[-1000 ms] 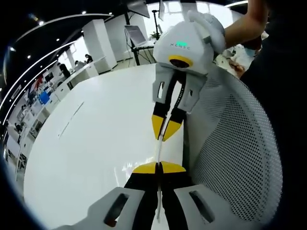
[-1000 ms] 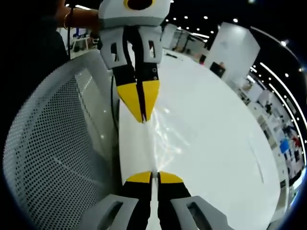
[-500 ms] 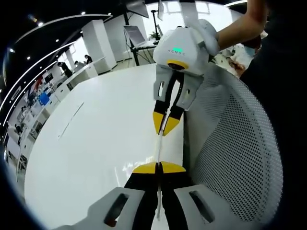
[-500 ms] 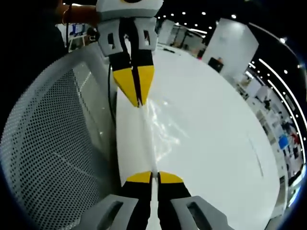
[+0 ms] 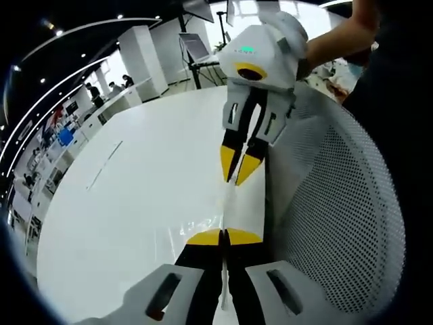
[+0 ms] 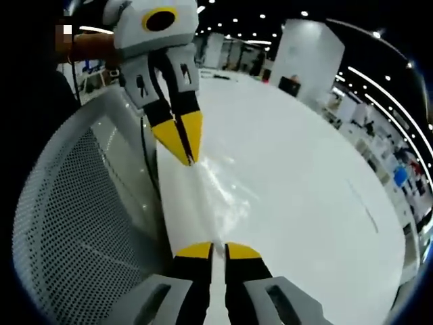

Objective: Open the resealable bag by pulling the two sides of the seal apart until the entire bag opening is separated and visibly accessible.

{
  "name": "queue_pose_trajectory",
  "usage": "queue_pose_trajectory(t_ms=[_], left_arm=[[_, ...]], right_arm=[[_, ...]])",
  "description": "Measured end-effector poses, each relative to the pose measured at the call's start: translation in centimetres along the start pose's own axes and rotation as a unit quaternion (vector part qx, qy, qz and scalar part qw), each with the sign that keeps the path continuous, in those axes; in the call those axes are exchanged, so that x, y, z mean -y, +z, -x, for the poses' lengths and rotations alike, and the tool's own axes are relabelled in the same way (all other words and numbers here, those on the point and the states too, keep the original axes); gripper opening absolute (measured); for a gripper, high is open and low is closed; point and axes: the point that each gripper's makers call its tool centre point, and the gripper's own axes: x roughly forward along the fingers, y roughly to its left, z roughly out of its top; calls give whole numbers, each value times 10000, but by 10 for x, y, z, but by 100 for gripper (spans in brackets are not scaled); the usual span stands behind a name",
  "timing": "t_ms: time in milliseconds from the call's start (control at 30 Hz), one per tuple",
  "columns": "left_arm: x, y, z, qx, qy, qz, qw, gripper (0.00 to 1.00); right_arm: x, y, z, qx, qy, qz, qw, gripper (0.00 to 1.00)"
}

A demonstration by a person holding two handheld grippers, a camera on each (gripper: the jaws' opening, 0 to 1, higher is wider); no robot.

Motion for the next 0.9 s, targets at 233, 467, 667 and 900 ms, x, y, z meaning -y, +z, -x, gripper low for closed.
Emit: queue_pose_trajectory(t_ms=[233,467,667,900], left_arm=[[-1,0,1,-14,37,-43,10000,0],[-11,-11,5,-76,140,12,9999,0],[-8,-10,2,-120,119,-84,9998,0],[-5,-11,4,-164,73,-192,9997,0]], right_arm=[[4,-21,2,-254,-67,-36,9996,3],[6,-7,5,11,-114,-811,9966,4],[9,14,9,295,-115,-863,9958,4],[-1,17,4,214,146,-669,9974,4]])
